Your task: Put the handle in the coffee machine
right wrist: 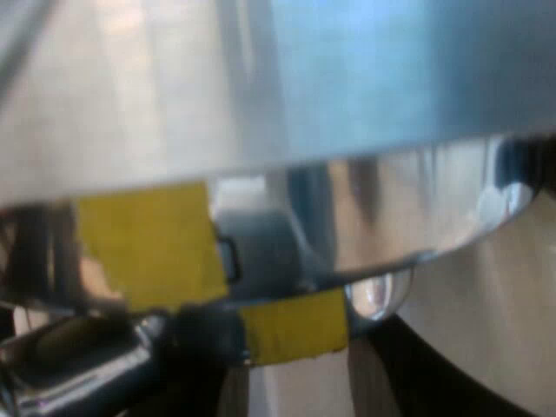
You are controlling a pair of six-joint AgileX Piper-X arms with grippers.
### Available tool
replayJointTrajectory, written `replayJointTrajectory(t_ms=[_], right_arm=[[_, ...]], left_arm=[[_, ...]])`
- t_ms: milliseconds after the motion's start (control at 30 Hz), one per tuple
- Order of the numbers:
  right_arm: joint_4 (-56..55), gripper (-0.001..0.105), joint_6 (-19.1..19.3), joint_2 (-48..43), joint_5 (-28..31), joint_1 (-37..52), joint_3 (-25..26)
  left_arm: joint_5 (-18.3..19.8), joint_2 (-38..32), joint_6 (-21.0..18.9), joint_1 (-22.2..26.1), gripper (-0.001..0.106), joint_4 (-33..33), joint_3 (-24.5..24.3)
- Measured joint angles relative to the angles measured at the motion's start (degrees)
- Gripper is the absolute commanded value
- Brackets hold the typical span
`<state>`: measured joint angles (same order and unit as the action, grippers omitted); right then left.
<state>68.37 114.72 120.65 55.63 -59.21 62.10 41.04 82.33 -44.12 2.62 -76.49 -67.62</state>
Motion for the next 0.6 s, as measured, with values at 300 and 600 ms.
replayJointTrajectory(t_ms=[300, 600], right_arm=[[0.69, 0.032, -0.01, 0.0, 0.25, 0.0, -0.38], [-0.96, 0.032, -0.01, 0.0, 1.27, -0.32, -0.45]], left_arm=[[-2.5, -0.04, -3.09, -3.5, 0.001, 0.11, 0.0], [-3.33, -1.55, -6.37, -3.89, 0.001, 0.01, 0.51]])
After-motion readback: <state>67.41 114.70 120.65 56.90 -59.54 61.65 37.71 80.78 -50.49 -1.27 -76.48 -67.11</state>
